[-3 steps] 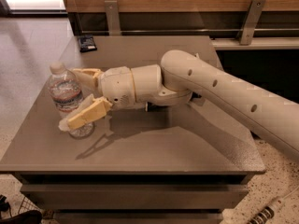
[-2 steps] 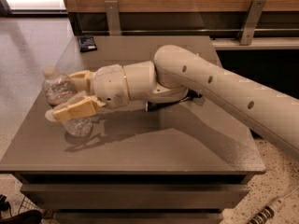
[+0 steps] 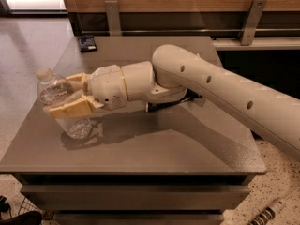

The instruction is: Move water bottle near rxbar blueberry

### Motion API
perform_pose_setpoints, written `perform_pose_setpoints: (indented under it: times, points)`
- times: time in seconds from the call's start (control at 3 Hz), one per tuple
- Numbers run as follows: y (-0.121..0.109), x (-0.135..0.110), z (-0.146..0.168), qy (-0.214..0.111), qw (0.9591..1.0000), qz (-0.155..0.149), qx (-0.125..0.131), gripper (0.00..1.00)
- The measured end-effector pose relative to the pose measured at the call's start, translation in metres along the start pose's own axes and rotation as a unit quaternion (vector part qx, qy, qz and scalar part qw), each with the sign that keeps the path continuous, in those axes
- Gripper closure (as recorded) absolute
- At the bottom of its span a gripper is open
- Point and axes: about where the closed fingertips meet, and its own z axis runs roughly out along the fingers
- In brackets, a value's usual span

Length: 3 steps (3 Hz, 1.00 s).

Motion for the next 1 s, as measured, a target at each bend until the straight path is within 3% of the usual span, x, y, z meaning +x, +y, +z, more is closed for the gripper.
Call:
perform_pose_setpoints:
  times: [0.67,1.0]
  points:
    - [-0.005,-0.007,-0.001,0.002,1.0000,-0.003,-0.009,1.00]
    - [-0.031,-0.021,-0.025,0.004,1.0000,0.007,0.006,1.00]
